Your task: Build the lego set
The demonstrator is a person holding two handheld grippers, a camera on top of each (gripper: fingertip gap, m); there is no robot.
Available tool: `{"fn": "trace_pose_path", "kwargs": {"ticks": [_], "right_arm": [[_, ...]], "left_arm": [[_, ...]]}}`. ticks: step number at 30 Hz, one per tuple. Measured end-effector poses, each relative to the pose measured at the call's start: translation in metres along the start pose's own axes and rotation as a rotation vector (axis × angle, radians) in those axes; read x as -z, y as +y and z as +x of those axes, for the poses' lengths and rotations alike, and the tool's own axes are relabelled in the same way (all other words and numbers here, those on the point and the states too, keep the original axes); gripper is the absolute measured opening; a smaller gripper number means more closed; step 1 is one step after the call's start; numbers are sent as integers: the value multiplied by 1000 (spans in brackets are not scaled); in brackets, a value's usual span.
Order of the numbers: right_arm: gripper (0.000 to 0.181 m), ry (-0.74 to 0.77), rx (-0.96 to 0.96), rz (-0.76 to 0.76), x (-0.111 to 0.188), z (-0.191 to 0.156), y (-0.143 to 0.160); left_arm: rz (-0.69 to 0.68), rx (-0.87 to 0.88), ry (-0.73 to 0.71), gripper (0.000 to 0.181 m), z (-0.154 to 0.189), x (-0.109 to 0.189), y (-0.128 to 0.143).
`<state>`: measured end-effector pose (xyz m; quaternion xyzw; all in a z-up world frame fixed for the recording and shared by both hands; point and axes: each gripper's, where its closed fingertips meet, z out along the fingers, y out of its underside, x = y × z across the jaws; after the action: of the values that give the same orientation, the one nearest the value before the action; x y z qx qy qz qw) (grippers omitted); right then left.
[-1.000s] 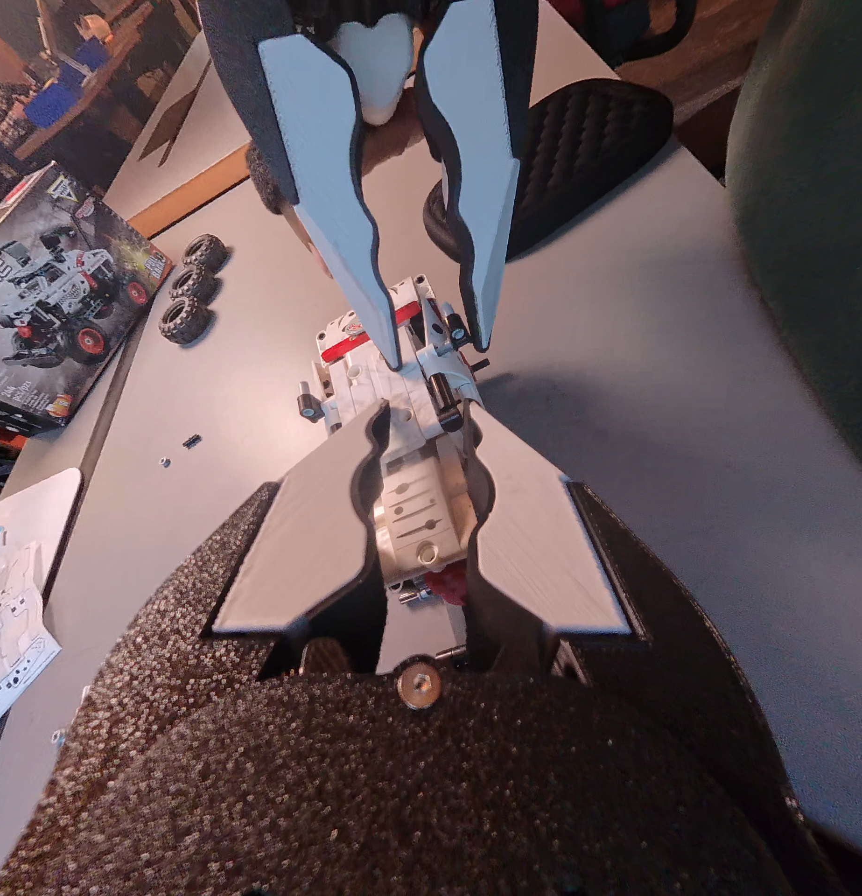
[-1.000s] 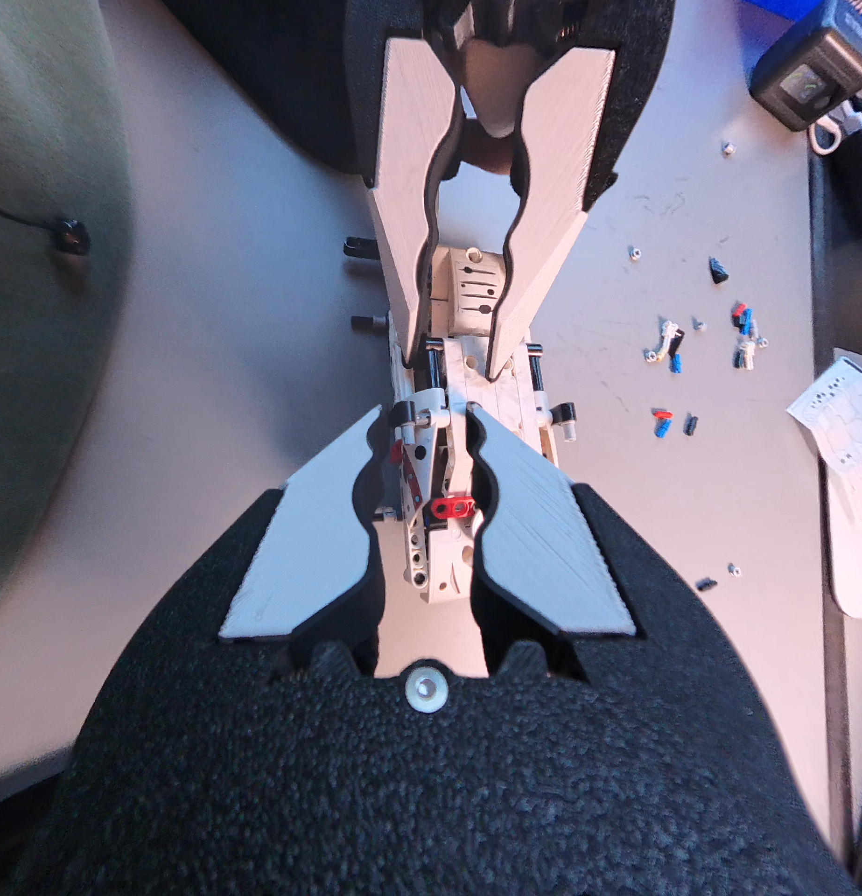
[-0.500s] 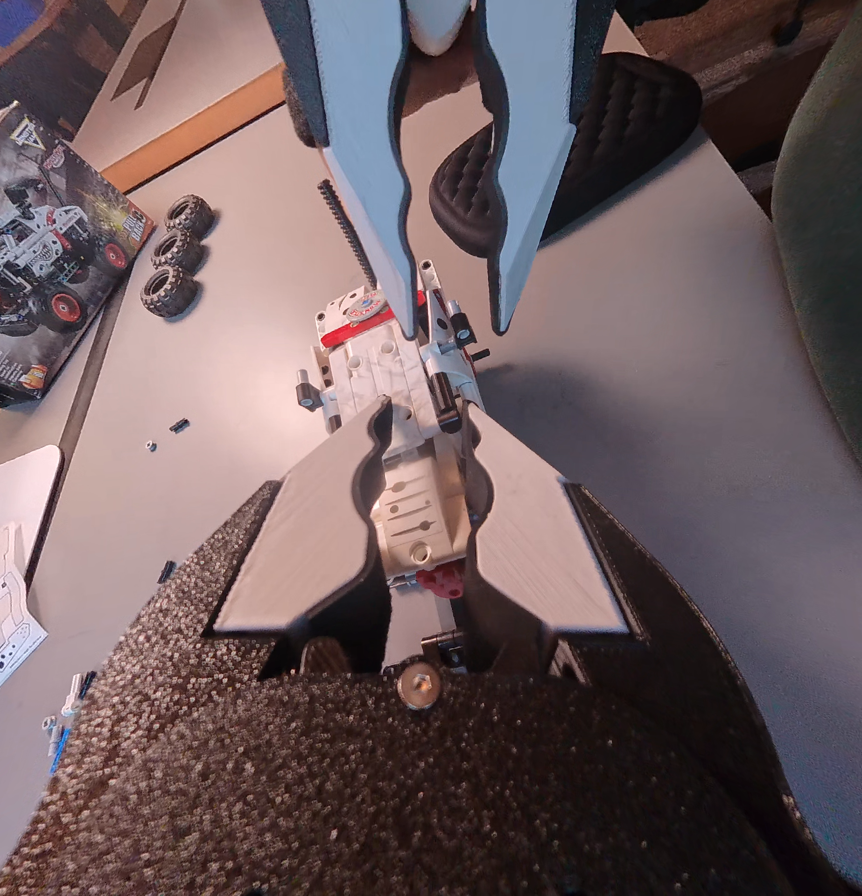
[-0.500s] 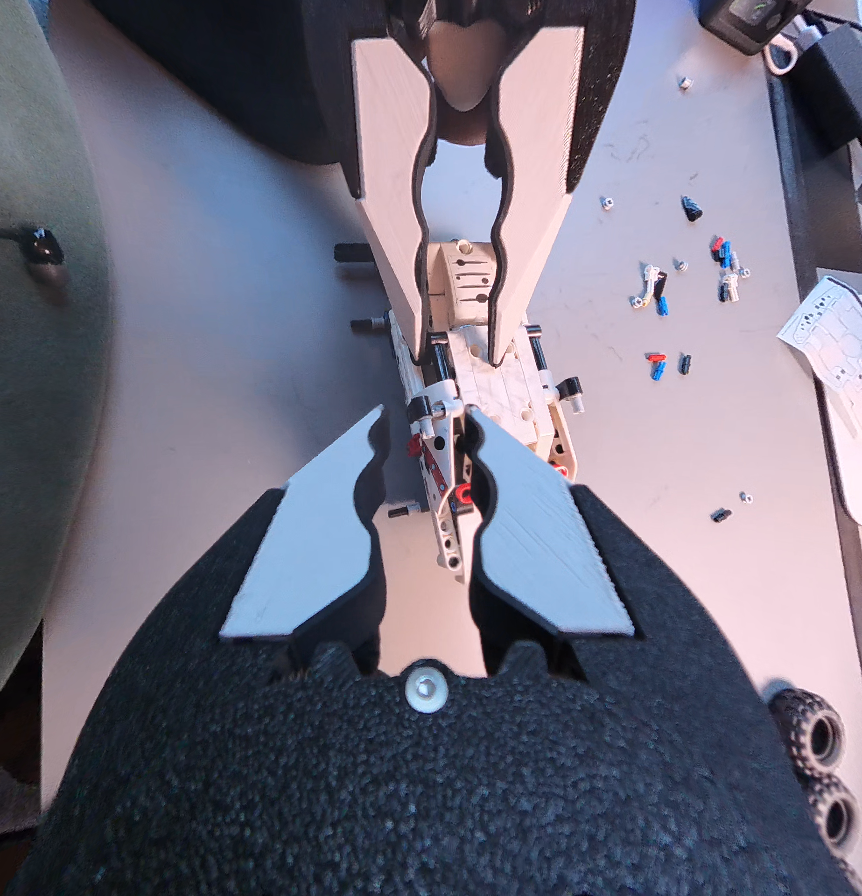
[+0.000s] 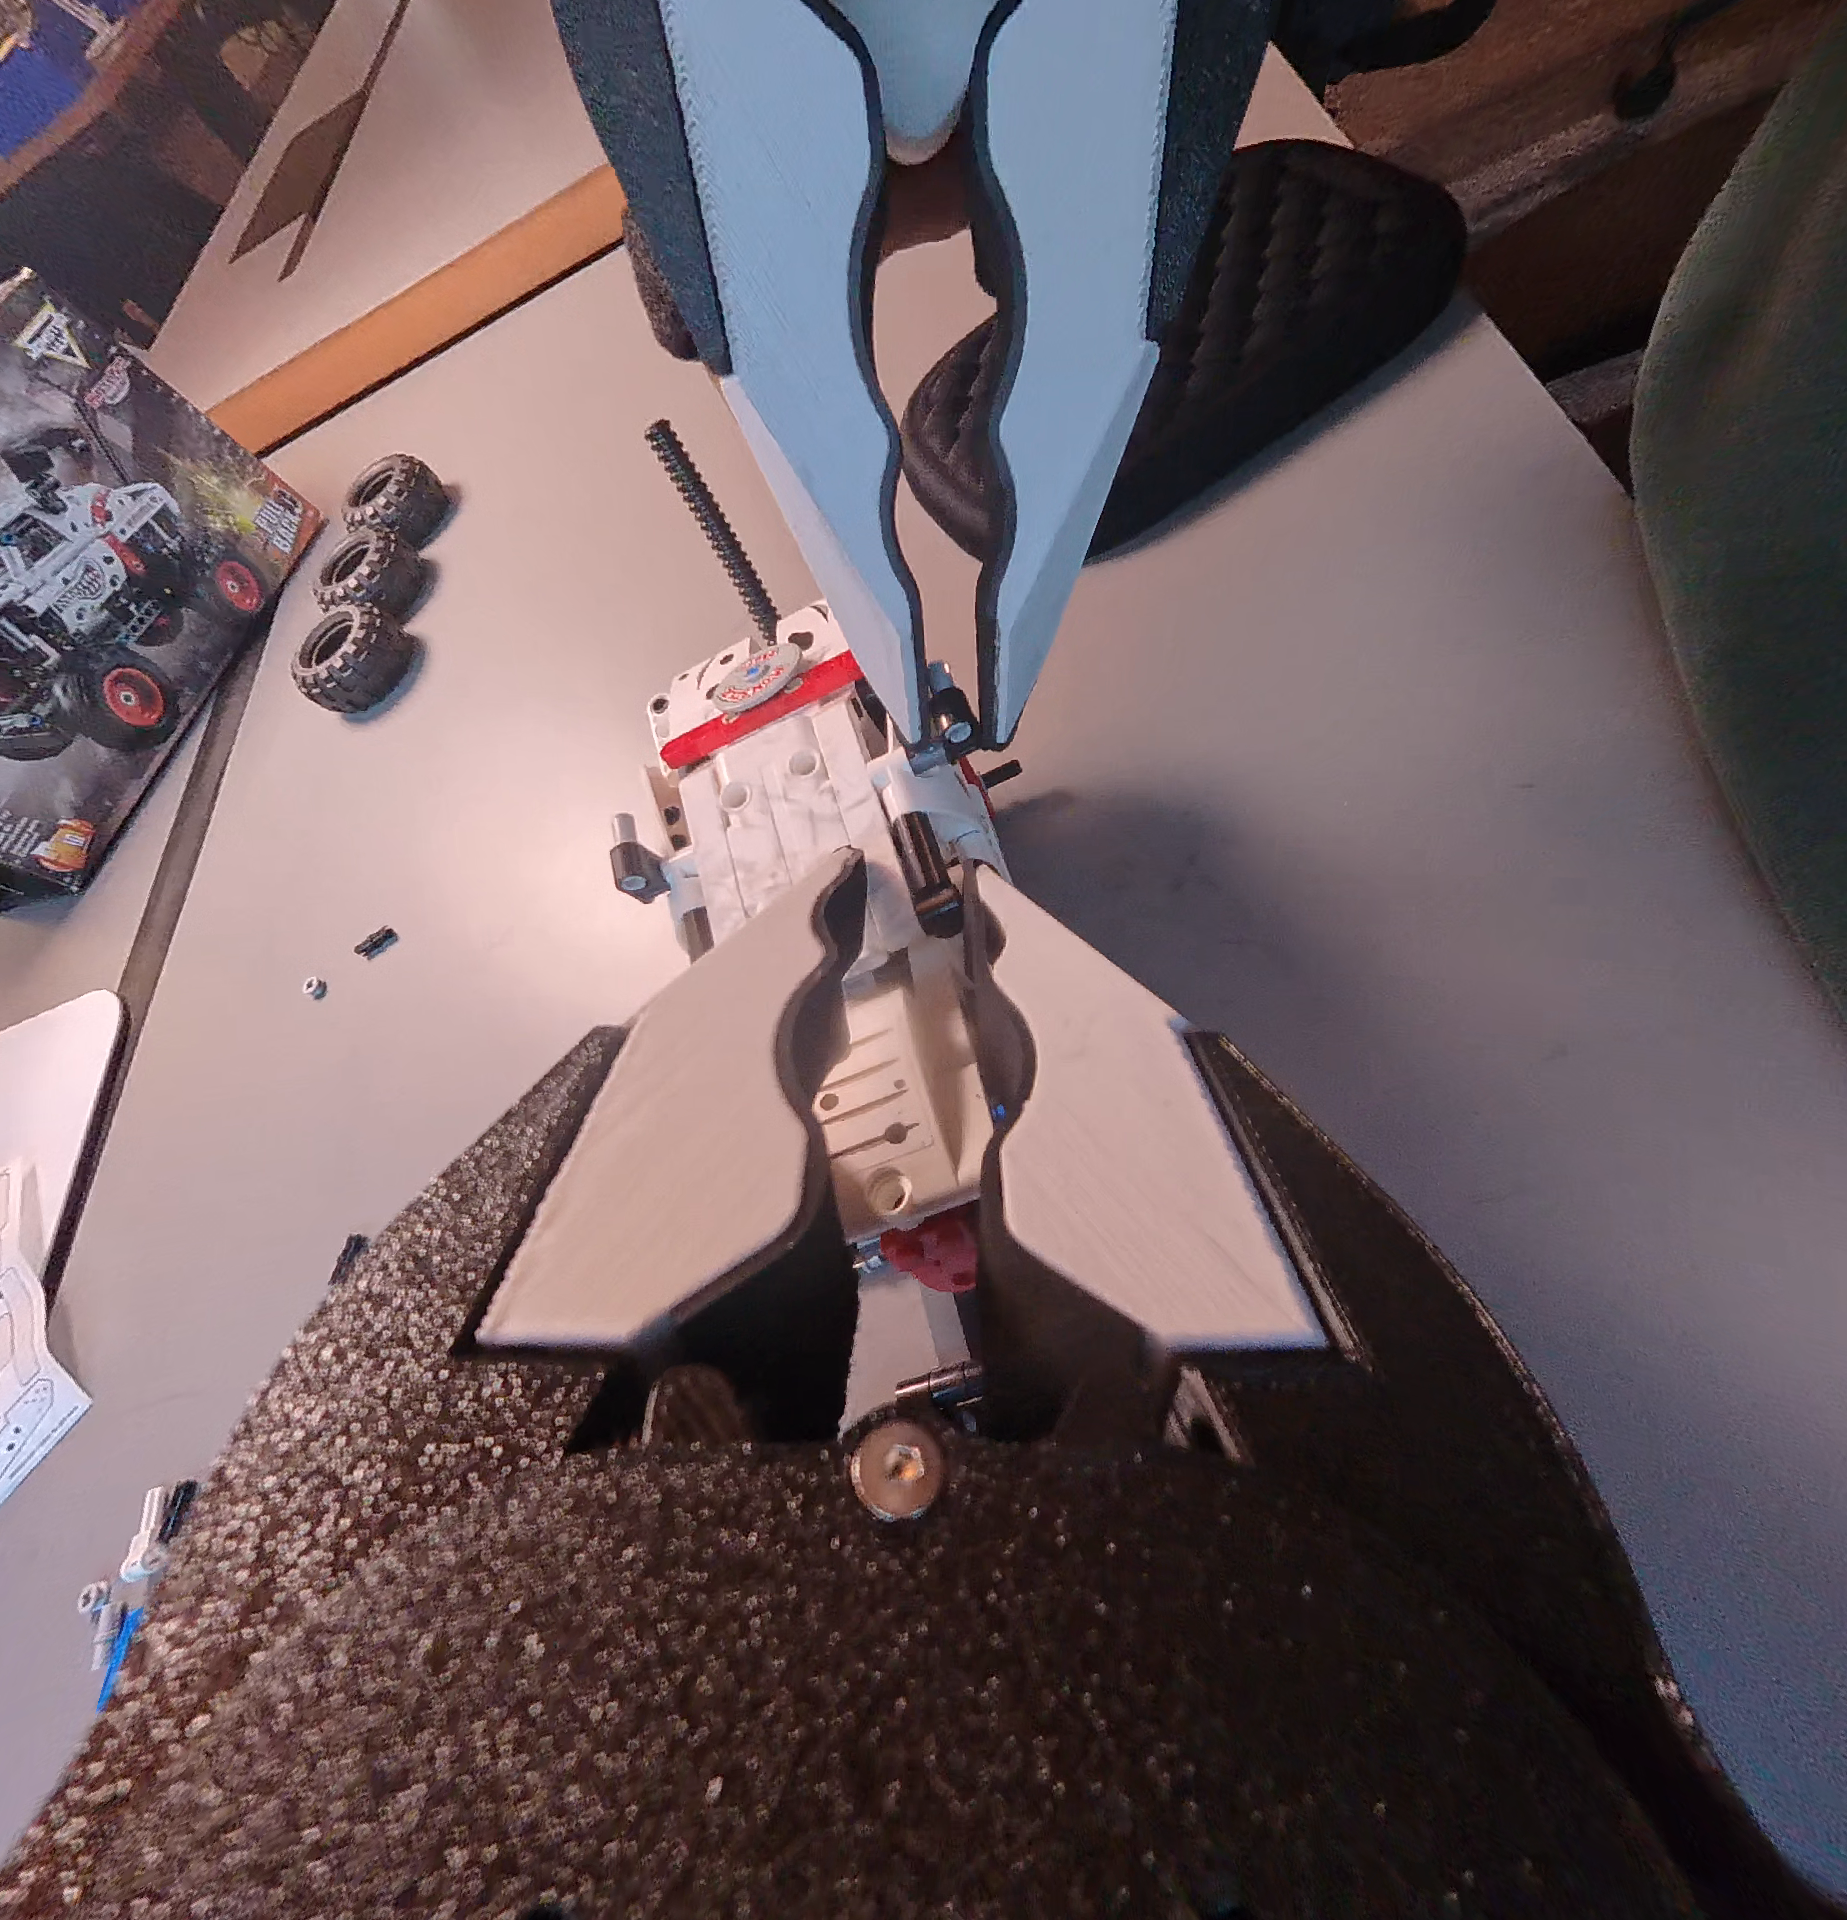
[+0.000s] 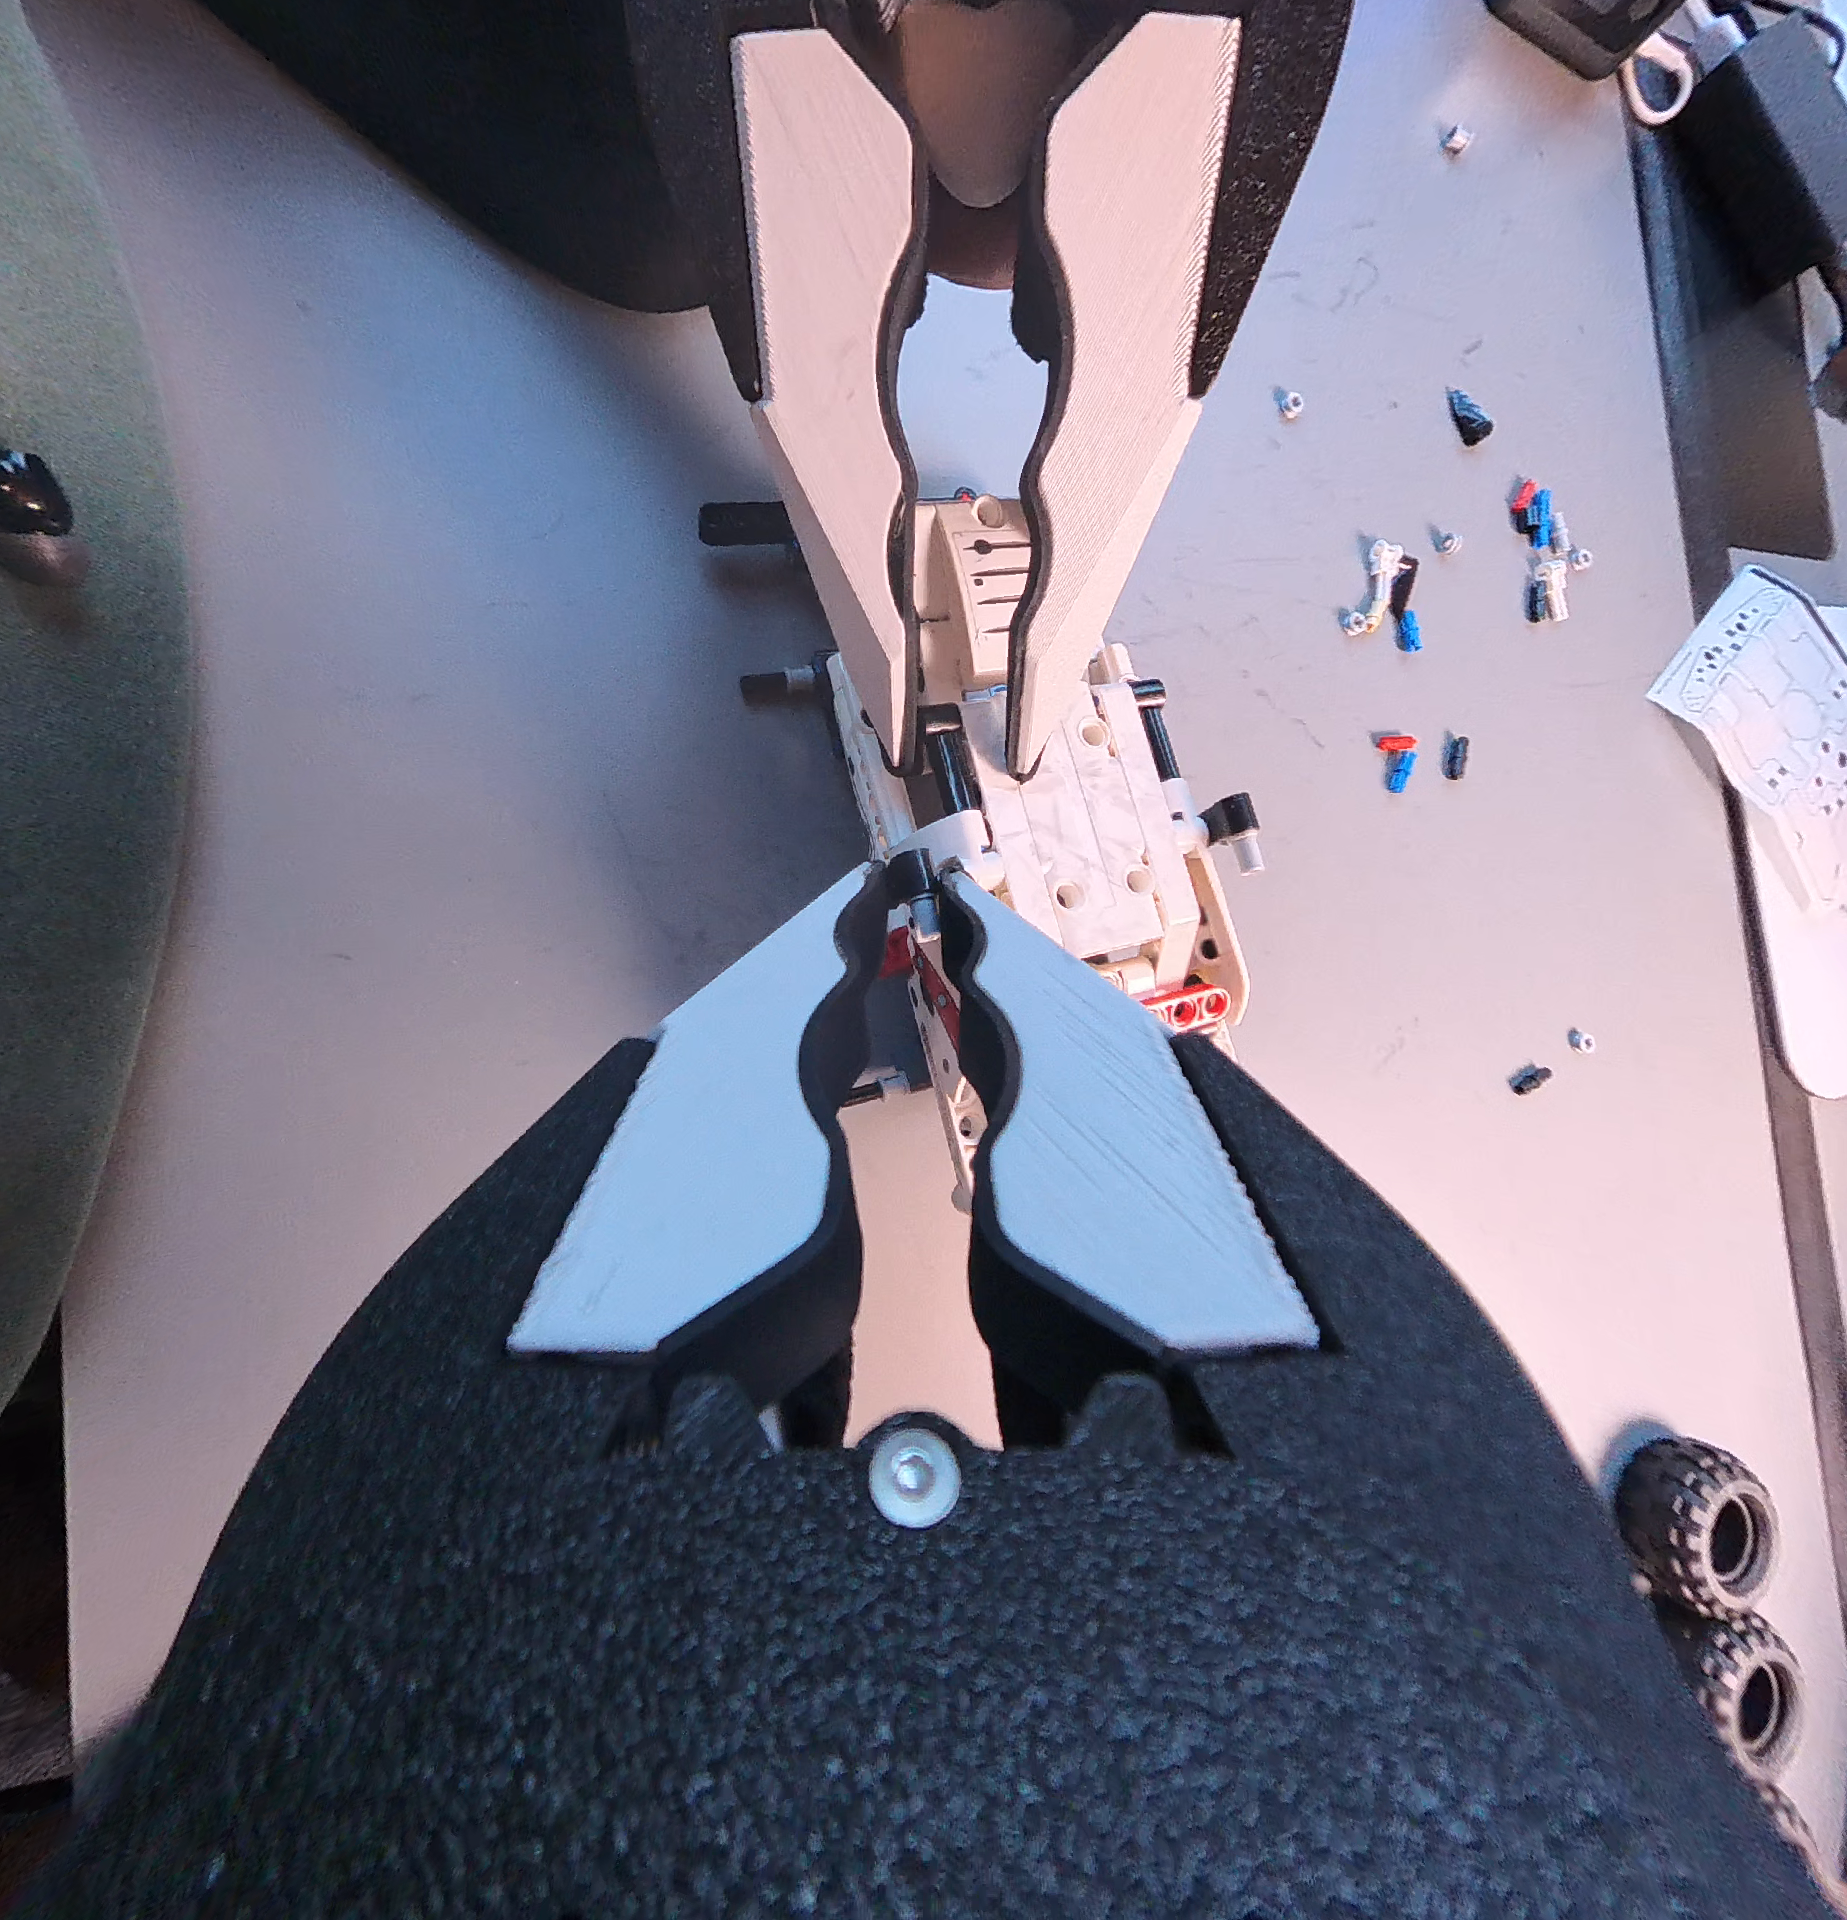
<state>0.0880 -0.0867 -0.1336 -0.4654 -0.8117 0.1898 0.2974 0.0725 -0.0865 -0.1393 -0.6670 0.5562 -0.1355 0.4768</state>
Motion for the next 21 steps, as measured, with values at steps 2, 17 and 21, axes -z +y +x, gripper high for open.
{"fn": "trace_pose_path", "kwargs": {"ticks": [2,17,21], "right_arm": [[8,-29,-8,2,0,1,0],[8,-60,-9,28,1,11,4],[8,-68,-23,52,1,13,4]], "left_arm": [[1,2,4,17,-1,0,0],[-58,14,134,43,-18,1,8],[-26,34,173,29,-14,1,5]]}}
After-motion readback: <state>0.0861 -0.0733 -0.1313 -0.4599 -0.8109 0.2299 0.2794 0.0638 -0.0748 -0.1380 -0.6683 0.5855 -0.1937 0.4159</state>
